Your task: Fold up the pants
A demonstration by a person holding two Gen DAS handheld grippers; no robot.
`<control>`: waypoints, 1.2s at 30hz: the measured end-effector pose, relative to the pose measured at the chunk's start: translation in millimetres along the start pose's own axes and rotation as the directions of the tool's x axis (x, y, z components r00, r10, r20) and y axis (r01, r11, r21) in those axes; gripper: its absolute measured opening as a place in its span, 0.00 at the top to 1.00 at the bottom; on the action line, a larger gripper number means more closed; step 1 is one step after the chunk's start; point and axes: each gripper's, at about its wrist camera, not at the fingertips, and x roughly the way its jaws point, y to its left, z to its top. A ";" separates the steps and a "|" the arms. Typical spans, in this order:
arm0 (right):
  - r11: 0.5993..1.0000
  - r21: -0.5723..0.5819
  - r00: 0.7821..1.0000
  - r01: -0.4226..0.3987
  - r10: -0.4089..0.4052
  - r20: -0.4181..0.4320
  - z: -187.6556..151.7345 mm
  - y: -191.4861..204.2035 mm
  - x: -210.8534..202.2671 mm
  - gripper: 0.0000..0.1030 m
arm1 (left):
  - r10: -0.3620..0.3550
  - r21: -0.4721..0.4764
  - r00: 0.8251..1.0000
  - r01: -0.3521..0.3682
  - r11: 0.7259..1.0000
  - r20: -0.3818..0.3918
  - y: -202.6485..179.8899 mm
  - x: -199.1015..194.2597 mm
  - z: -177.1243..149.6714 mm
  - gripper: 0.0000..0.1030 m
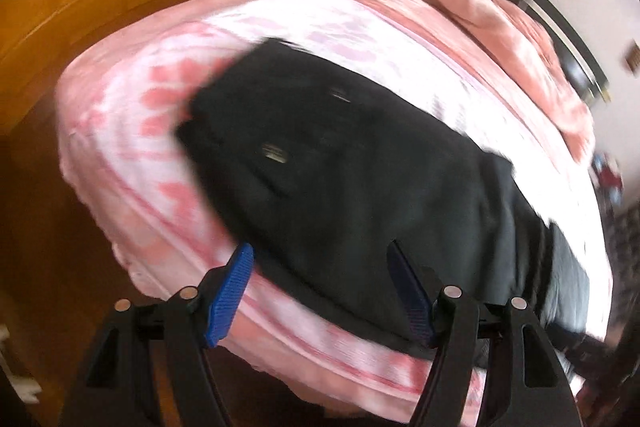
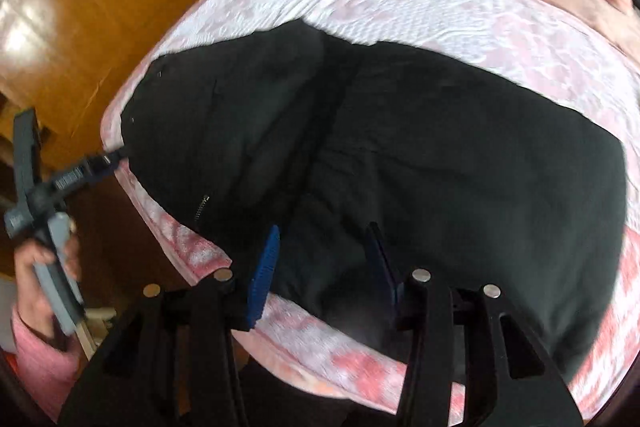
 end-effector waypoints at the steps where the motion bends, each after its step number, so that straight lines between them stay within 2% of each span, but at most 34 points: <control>1: 1.000 -0.004 1.000 0.010 -0.010 -0.015 2.4 2.9 7.2 0.56 | -0.004 -0.037 1.000 0.004 0.999 0.003 13.5 1.1 7.2 0.33; 4: 0.999 -0.006 0.998 0.042 -0.042 -0.055 5.0 2.4 25.6 0.54 | -0.046 -0.125 0.999 0.046 0.991 0.003 46.0 4.7 22.3 0.33; 10: 0.999 -0.012 0.998 0.034 -0.035 -0.046 0.0 -1.8 30.0 0.53 | -0.115 -0.286 0.993 0.109 0.952 -0.005 86.6 24.9 44.0 0.34; 18: 1.000 0.006 0.999 0.009 -0.008 -0.046 -2.7 -10.0 31.6 0.50 | -0.270 -0.377 0.963 0.241 0.895 -0.024 103.6 58.6 44.2 0.35; 21: 1.000 -0.006 0.999 0.010 -0.010 -0.044 -2.3 -8.3 33.2 0.48 | -0.290 -0.383 0.957 0.261 0.886 -0.019 100.9 64.7 42.7 0.35; 24: 1.000 -0.011 0.999 0.011 -0.011 -0.043 -2.3 -8.0 35.3 0.47 | -0.325 -0.420 0.945 0.285 0.862 -0.026 104.8 73.9 41.6 0.36; 26: 1.000 -0.007 0.999 0.009 -0.009 -0.042 -2.2 -7.4 36.5 0.46 | -0.414 -0.468 0.910 0.377 0.799 0.026 109.8 73.3 38.6 0.37; 27: 1.000 -0.007 0.999 0.007 -0.008 -0.041 -2.4 -7.3 36.9 0.46 | -0.464 -0.483 0.884 0.432 0.761 0.060 110.2 70.3 37.2 0.37; 28: 1.000 -0.008 0.999 0.007 -0.008 -0.040 -2.4 -6.4 37.7 0.46 | -0.518 -0.466 0.847 0.508 0.724 0.119 107.6 62.7 36.6 0.37; 29: 1.000 -0.012 0.999 0.007 -0.007 -0.038 -3.1 -6.2 38.1 0.46 | -0.533 -0.436 0.834 0.536 0.723 0.142 103.3 57.6 37.4 0.37; 30: 1.000 -0.013 0.999 0.006 -0.007 -0.038 -2.6 -6.3 39.1 0.45 | -0.532 -0.400 0.833 0.543 0.738 0.149 98.2 53.7 38.8 0.37; 31: 1.000 -0.011 0.999 0.006 -0.006 -0.037 -2.6 -6.5 40.0 0.45 | -0.501 -0.375 0.855 0.511 0.774 0.132 93.3 54.4 40.4 0.36; 32: 1.000 -0.008 0.999 0.006 -0.006 -0.038 -2.3 -6.8 41.2 0.45 | -0.469 -0.379 0.877 0.470 0.797 0.104 92.2 60.3 41.2 0.36; 34: 1.000 -0.005 0.999 0.008 -0.008 -0.041 -1.7 -6.4 42.1 0.44 | -0.435 -0.436 0.900 0.408 0.802 0.042 96.8 80.7 39.8 0.36; 36: 1.000 -0.009 0.999 0.012 -0.013 -0.040 -1.8 -4.7 42.2 0.44 | -0.443 -0.476 0.896 0.400 0.783 0.023 101.2 97.5 37.8 0.36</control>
